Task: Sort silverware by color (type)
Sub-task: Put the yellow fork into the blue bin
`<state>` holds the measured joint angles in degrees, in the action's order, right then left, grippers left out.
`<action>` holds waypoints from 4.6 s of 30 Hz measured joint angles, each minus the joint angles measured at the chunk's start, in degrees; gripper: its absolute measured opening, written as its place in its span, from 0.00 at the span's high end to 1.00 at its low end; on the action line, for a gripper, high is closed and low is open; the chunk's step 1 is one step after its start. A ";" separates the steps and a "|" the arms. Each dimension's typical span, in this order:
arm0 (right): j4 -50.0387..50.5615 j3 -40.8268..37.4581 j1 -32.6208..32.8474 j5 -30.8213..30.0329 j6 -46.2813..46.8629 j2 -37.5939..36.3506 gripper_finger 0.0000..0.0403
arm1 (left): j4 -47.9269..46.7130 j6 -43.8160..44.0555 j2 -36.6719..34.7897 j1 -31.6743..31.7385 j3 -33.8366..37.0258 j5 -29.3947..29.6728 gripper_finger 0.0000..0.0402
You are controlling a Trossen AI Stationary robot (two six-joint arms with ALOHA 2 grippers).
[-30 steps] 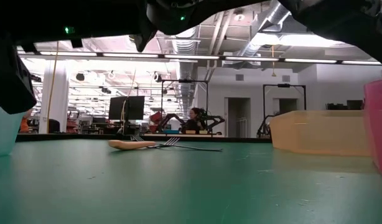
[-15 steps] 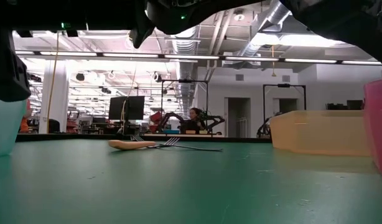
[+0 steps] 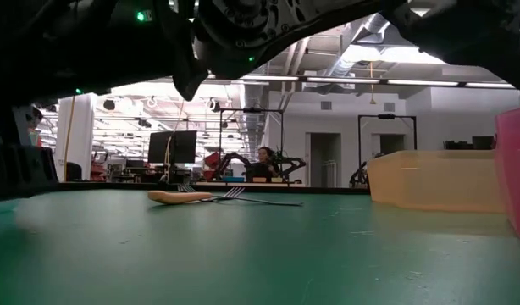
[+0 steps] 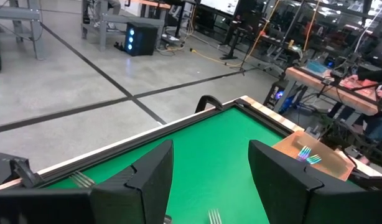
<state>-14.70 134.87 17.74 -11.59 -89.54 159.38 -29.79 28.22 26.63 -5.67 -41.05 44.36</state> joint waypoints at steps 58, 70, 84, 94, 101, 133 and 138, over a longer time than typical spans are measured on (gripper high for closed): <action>-0.61 0.13 0.91 5.31 -4.76 -0.10 0.79 | -0.78 2.22 0.00 0.00 -0.01 2.60 0.52; -4.04 0.13 0.92 5.23 2.43 -0.10 0.73 | -0.82 2.24 0.00 0.00 -0.01 2.62 0.52; -3.75 0.13 0.82 5.43 6.92 -0.10 0.56 | -0.80 2.24 0.00 0.00 -0.01 3.06 0.52; -4.33 0.13 0.86 5.35 14.89 -0.10 0.56 | -0.80 2.24 0.00 0.00 -0.01 3.06 0.52; -5.32 0.13 0.88 1.55 15.21 -0.10 0.56 | -0.80 2.44 0.00 0.00 -0.01 3.06 0.52; 1.73 0.13 1.02 8.39 42.05 -4.77 0.56 | -0.75 3.11 -0.02 0.00 -0.03 3.30 0.52; 1.64 0.13 0.52 10.74 44.15 -4.84 0.56 | -0.75 3.69 -0.02 -0.02 -0.03 3.28 0.52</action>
<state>-13.06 135.00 18.26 -0.85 -45.39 154.54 -30.55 31.91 26.61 -5.69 -41.08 47.64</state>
